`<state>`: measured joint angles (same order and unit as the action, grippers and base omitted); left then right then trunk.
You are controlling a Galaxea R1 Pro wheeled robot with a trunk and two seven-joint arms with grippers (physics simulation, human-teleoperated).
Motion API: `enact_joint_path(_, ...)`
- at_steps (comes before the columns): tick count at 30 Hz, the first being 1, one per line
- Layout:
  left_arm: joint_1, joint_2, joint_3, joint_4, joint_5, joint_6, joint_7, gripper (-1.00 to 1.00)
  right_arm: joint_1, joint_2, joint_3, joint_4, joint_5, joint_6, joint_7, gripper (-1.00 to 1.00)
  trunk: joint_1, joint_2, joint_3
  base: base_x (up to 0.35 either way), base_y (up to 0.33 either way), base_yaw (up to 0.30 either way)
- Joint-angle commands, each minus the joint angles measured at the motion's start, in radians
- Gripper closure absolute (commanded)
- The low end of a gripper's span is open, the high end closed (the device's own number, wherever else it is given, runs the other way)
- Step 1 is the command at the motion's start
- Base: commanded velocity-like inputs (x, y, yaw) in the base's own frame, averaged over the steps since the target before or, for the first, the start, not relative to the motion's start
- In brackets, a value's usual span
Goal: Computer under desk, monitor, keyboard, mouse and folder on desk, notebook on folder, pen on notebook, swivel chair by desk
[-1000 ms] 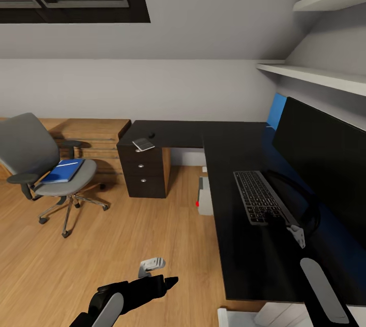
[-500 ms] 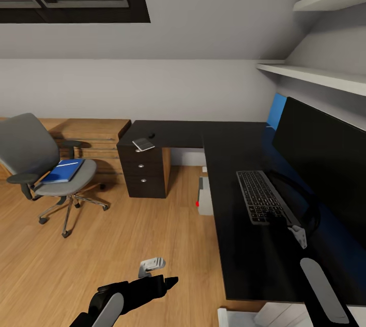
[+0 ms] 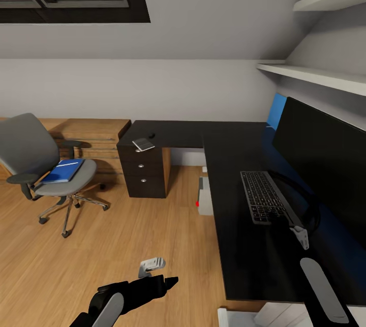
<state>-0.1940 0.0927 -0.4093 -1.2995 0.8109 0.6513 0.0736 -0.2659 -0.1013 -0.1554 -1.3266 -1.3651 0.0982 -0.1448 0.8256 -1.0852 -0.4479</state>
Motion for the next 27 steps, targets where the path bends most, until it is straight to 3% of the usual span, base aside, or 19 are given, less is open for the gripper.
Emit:
enact_joint_path(1, -0.001, 0.001, -0.002, -0.001, 0.010, 0.002, 0.008, -1.00, 0.000, 0.000, -0.001, -0.002, -0.006, 0.005, -0.006, 1.00, 0.000, -0.001, -0.001, 0.000, 0.000, 0.000)
enact_joint_path(27, -0.001, 0.001, -0.002, -0.001, 0.010, 0.002, 0.008, -1.00, 0.000, 0.000, 0.002, -0.003, -0.006, 0.008, -0.007, 1.00, 0.000, -0.001, -0.001, -0.008, 0.038, 0.000)
